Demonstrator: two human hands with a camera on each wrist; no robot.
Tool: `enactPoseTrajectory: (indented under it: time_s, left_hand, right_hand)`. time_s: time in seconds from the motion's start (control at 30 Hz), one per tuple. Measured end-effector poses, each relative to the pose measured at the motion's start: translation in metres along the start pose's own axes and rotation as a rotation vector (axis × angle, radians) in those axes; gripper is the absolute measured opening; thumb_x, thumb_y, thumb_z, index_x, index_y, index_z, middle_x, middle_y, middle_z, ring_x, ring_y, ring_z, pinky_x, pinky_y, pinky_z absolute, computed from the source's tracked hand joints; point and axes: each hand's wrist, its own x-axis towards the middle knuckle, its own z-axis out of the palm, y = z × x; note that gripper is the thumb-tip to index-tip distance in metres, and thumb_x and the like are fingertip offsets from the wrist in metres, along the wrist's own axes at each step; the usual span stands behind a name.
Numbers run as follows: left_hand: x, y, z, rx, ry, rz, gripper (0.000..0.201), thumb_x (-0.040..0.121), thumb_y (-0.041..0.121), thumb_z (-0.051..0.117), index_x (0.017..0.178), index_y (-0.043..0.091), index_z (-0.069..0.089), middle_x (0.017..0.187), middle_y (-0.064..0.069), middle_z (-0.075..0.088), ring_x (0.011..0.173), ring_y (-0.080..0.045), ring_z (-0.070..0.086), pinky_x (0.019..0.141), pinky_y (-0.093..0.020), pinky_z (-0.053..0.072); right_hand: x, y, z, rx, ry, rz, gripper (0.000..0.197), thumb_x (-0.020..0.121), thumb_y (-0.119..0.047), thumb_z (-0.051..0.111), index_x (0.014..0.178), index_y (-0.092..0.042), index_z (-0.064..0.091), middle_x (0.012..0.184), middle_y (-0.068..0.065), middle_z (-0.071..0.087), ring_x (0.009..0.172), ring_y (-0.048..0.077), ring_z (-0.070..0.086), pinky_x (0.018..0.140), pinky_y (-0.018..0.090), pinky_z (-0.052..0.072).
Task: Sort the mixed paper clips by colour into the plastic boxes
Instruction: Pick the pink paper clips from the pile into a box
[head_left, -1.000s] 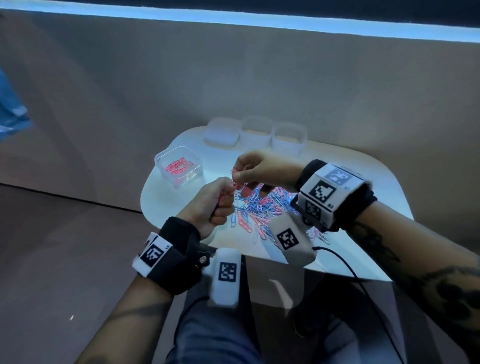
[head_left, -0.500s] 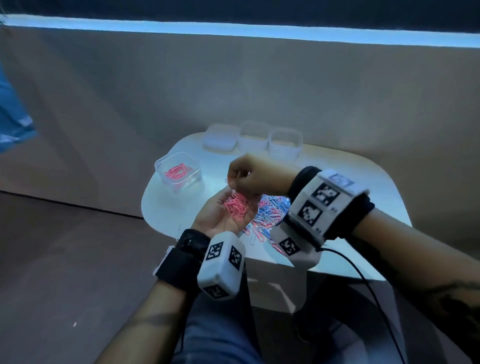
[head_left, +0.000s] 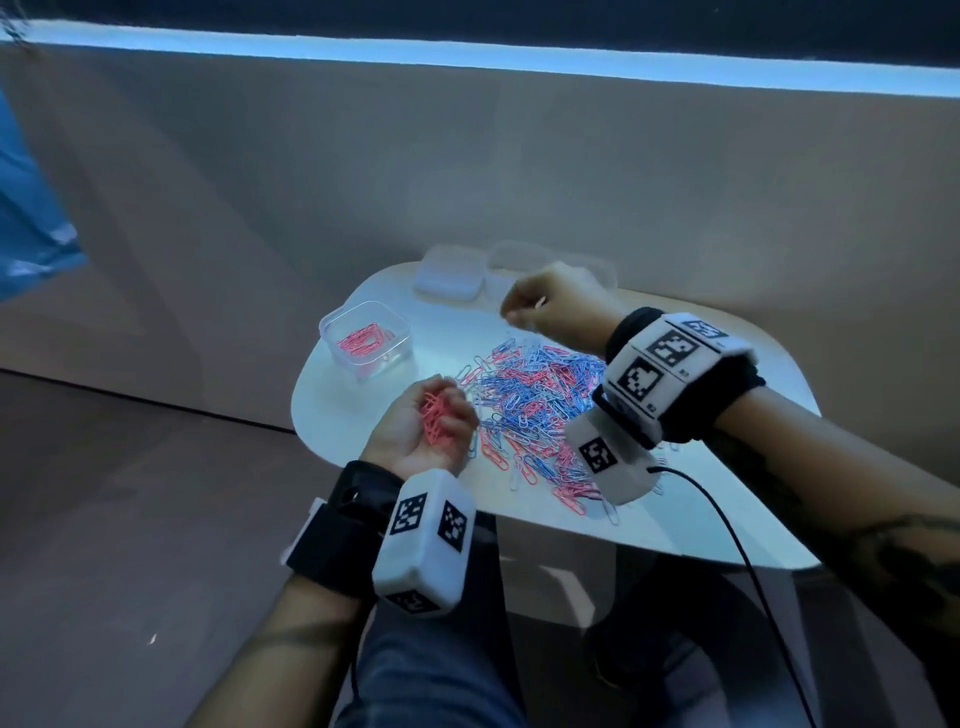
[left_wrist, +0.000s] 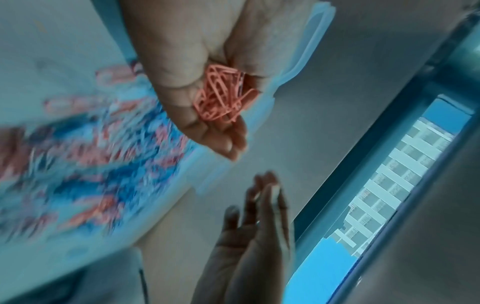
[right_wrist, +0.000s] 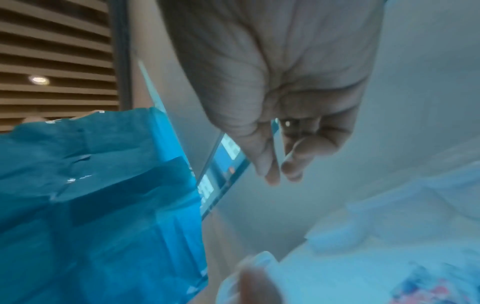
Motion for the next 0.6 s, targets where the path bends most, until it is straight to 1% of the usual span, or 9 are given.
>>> enactPoseTrajectory:
  time_s: [0.07, 0.13, 0.2, 0.23, 0.3, 0.37, 0.5, 0.53, 0.6]
  left_hand:
    - [-0.006, 0.01, -0.005, 0.146, 0.107, 0.04, 0.033, 0.058, 0.014, 0.084, 0.05, 0.012, 0.052, 0.045, 0.004, 0.045, 0.032, -0.007, 0.042, 0.025, -0.011, 0.028]
    - [-0.011, 0.019, -0.003, 0.332, 0.207, 0.125, 0.042, 0.079, 0.042, 0.058, 0.047, 0.018, 0.045, 0.042, 0.007, 0.039, 0.029, -0.004, 0.032, 0.029, -0.009, 0.015]
    - [-0.014, 0.026, 0.004, 0.484, 0.254, 0.181, 0.045, 0.082, 0.052, 0.049, 0.052, 0.02, 0.041, 0.043, 0.008, 0.037, 0.029, -0.003, 0.029, 0.032, -0.009, 0.011]
    - [-0.015, 0.029, 0.008, 0.535, 0.265, 0.192, 0.041, 0.079, 0.052, 0.051, 0.055, 0.021, 0.04, 0.045, 0.008, 0.037, 0.031, -0.003, 0.029, 0.032, -0.01, 0.012]
    - [-0.015, 0.034, 0.013, 0.591, 0.269, 0.19, 0.032, 0.074, 0.045, 0.056, 0.062, 0.02, 0.039, 0.048, 0.009, 0.041, 0.033, -0.002, 0.031, 0.029, -0.009, 0.017]
    - [-0.014, 0.035, 0.015, 0.604, 0.272, 0.182, 0.028, 0.08, 0.039, 0.056, 0.066, 0.02, 0.04, 0.05, 0.008, 0.045, 0.034, -0.001, 0.033, 0.028, -0.008, 0.02]
    - [-0.009, 0.028, 0.014, 0.581, 0.287, 0.148, 0.026, 0.093, 0.032, 0.048, 0.071, 0.019, 0.043, 0.05, 0.008, 0.049, 0.034, 0.001, 0.038, 0.027, -0.006, 0.025]
    - [-0.008, 0.026, 0.014, 0.569, 0.295, 0.143, 0.024, 0.094, 0.03, 0.048, 0.073, 0.018, 0.045, 0.049, 0.008, 0.049, 0.034, 0.001, 0.041, 0.028, -0.005, 0.027]
    - [-0.008, 0.024, 0.012, 0.569, 0.312, 0.157, 0.021, 0.095, 0.026, 0.047, 0.077, 0.015, 0.05, 0.048, 0.007, 0.05, 0.034, 0.001, 0.044, 0.029, -0.004, 0.031]
  right_hand:
    - [0.011, 0.003, 0.013, -0.179, -0.154, -0.022, 0.024, 0.089, -0.009, 0.056, 0.112, -0.007, 0.066, 0.115, 0.006, 0.066, 0.107, 0.018, 0.059, 0.066, 0.005, 0.034]
    - [0.024, 0.002, 0.027, -0.302, -0.271, -0.066, 0.03, 0.089, -0.008, 0.057, 0.118, -0.01, 0.063, 0.122, 0.007, 0.062, 0.111, 0.019, 0.057, 0.078, 0.013, 0.038]
    - [0.036, -0.001, 0.04, -0.383, -0.349, -0.106, 0.033, 0.087, -0.008, 0.059, 0.12, -0.01, 0.062, 0.122, 0.007, 0.061, 0.111, 0.021, 0.056, 0.083, 0.021, 0.039]
    - [0.041, -0.002, 0.046, -0.416, -0.378, -0.119, 0.031, 0.086, -0.009, 0.061, 0.117, -0.008, 0.063, 0.12, 0.008, 0.063, 0.106, 0.022, 0.058, 0.081, 0.024, 0.041]
    - [0.049, -0.001, 0.055, -0.447, -0.405, -0.128, 0.024, 0.082, -0.011, 0.064, 0.105, -0.007, 0.067, 0.11, 0.008, 0.067, 0.089, 0.02, 0.057, 0.066, 0.024, 0.043]
    - [0.053, 0.0, 0.06, -0.483, -0.403, -0.098, 0.018, 0.082, -0.013, 0.064, 0.099, -0.009, 0.068, 0.104, 0.007, 0.069, 0.081, 0.017, 0.053, 0.052, 0.019, 0.035]
    - [0.056, 0.005, 0.061, -0.463, -0.43, -0.054, 0.022, 0.086, -0.014, 0.06, 0.106, -0.005, 0.065, 0.095, 0.006, 0.066, 0.084, 0.02, 0.054, 0.053, 0.022, 0.035]
    - [0.056, 0.007, 0.057, -0.404, -0.404, -0.054, 0.023, 0.087, -0.013, 0.058, 0.108, -0.003, 0.063, 0.09, 0.004, 0.063, 0.083, 0.017, 0.05, 0.055, 0.02, 0.035]
    - [0.057, 0.014, 0.041, -0.284, -0.295, -0.029, 0.023, 0.088, -0.011, 0.058, 0.108, -0.001, 0.062, 0.097, 0.006, 0.065, 0.084, 0.014, 0.047, 0.066, 0.021, 0.04]
